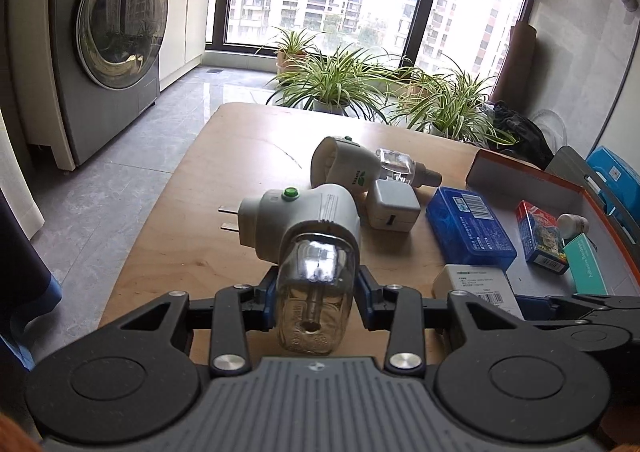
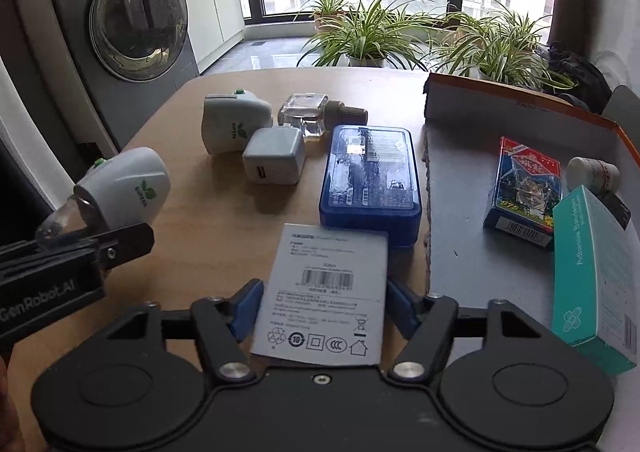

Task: Organize rigid objects
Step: 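Grasp the small white barcode box with right tool while left tool lifts the repellent, then carry the repellent and white box over the tray with both tools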

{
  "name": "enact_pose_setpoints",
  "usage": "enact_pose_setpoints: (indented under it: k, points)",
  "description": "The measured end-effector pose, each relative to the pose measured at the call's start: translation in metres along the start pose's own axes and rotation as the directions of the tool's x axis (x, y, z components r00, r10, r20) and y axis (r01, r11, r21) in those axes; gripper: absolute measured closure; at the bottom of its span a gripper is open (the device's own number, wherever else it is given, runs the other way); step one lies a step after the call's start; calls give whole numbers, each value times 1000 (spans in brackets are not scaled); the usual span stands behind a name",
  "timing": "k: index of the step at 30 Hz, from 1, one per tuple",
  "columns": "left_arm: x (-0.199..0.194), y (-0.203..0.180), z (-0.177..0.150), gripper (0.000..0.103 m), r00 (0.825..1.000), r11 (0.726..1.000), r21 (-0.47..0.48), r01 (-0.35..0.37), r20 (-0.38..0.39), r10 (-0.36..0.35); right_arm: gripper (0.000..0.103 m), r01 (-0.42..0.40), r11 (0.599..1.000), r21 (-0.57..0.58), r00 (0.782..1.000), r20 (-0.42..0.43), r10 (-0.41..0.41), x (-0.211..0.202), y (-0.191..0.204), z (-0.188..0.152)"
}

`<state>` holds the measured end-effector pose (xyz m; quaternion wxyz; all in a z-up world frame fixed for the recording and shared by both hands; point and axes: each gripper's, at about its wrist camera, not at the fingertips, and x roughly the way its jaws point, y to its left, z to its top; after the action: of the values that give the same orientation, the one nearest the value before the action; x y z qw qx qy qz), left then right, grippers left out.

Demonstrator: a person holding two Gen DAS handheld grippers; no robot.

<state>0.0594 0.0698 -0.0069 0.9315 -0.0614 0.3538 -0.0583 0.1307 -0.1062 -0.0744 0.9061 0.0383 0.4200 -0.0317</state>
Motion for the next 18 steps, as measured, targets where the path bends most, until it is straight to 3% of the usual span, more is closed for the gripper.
enact_pose_setpoints:
  k: [11,18]
  points:
    - [-29,-19,-1,64,999,999,6,31,38,-32,32,-32,999,21,990,140,29,-64,-16,2]
    - [-49,-54,-1,64,996,997,44,68,61,-71,32,-21,998,53,979,204,10,-107,-40,-5]
